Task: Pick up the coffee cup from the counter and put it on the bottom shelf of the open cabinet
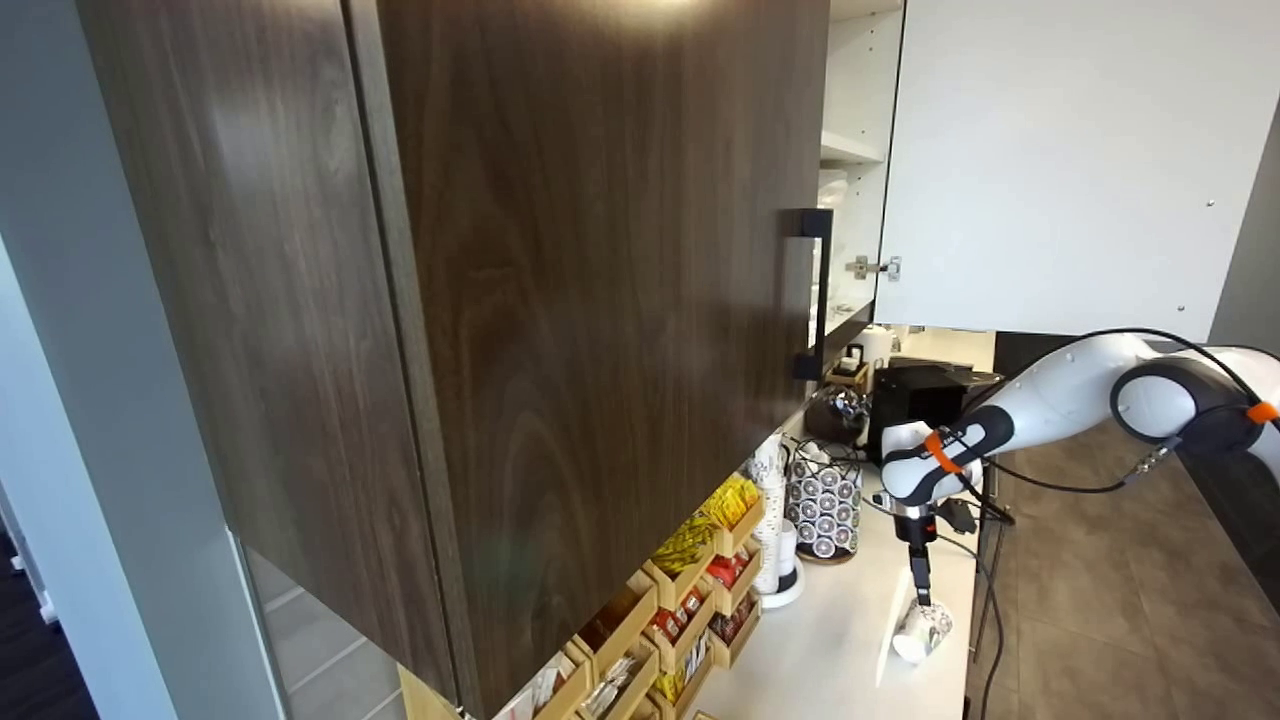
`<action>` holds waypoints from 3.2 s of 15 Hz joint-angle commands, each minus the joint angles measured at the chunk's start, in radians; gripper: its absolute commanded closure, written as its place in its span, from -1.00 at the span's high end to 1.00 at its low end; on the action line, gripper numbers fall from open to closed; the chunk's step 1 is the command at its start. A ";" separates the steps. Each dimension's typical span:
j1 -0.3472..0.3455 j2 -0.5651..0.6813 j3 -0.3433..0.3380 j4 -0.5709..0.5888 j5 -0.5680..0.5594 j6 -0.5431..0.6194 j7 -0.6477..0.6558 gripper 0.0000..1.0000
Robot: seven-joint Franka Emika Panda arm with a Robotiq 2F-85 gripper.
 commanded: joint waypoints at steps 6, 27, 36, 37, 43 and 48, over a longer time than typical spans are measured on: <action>0.028 -0.016 0.054 -0.122 -0.071 0.186 -0.319 1.00; 0.081 0.029 0.008 -0.152 -0.273 0.258 -0.601 1.00; 0.069 0.071 0.013 -0.165 -0.250 0.371 -0.603 1.00; 0.068 0.076 0.014 -0.165 -0.249 0.386 -0.604 1.00; 0.070 0.108 0.005 -0.150 -0.246 0.398 -0.590 1.00; 0.058 0.105 0.009 -0.156 -0.230 0.390 -0.578 0.32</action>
